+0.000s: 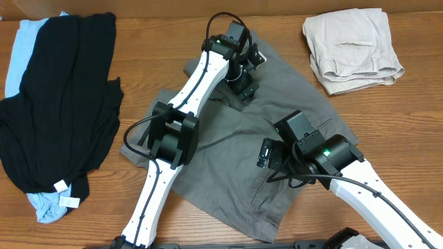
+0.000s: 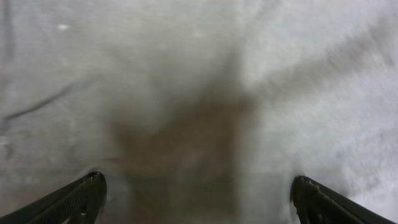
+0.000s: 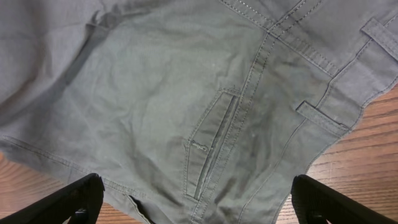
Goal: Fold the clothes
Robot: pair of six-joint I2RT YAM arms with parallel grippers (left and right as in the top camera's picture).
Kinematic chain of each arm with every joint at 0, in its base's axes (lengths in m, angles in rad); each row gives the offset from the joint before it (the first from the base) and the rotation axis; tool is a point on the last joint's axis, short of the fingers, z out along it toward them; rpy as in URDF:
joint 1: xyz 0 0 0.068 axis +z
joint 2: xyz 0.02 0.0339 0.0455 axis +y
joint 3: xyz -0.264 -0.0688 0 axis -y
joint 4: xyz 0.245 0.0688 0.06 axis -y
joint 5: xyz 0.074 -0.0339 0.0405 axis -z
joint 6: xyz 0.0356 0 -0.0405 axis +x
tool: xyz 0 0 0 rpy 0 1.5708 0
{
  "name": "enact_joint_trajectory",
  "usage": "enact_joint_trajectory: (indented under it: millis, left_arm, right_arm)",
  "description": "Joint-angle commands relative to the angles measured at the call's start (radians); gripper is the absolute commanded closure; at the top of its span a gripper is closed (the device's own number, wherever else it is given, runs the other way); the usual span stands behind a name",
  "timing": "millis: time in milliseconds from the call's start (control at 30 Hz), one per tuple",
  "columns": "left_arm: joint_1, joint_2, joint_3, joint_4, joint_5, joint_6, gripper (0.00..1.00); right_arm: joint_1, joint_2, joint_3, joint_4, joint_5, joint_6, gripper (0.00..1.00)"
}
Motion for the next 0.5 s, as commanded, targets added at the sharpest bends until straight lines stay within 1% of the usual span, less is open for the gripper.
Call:
enact_joint_trajectory:
  millis: [0, 100, 200, 333, 467]
  left_arm:
    - [0.041, 0.088, -0.062, 0.006, -0.094, -0.138, 0.0]
    - [0.071, 0.088, -0.062, 0.014, -0.093, -0.194, 0.0]
    - [0.102, 0.088, -0.062, 0.014, -0.097, -0.216, 0.0]
    - [0.153, 0.088, -0.062, 0.01, -0.165, -0.264, 0.0]
    - [0.209, 0.088, -0.062, -0.01, -0.194, -0.294, 0.0]
  right_arm:
    - [-0.004, 0.0, 0.019, 0.003, 0.011, -0.007, 0.0]
    - [-0.004, 0.0, 0.019, 0.003, 0.011, -0.007, 0.0]
    - [-0.004, 0.0, 0.019, 0.005, 0.012, -0.007, 0.0]
    - [-0.004, 0.0, 0.019, 0.014, 0.038, -0.007, 0.0]
    - [-0.004, 0.002, 0.018, 0.032, 0.053, -0.007, 0.0]
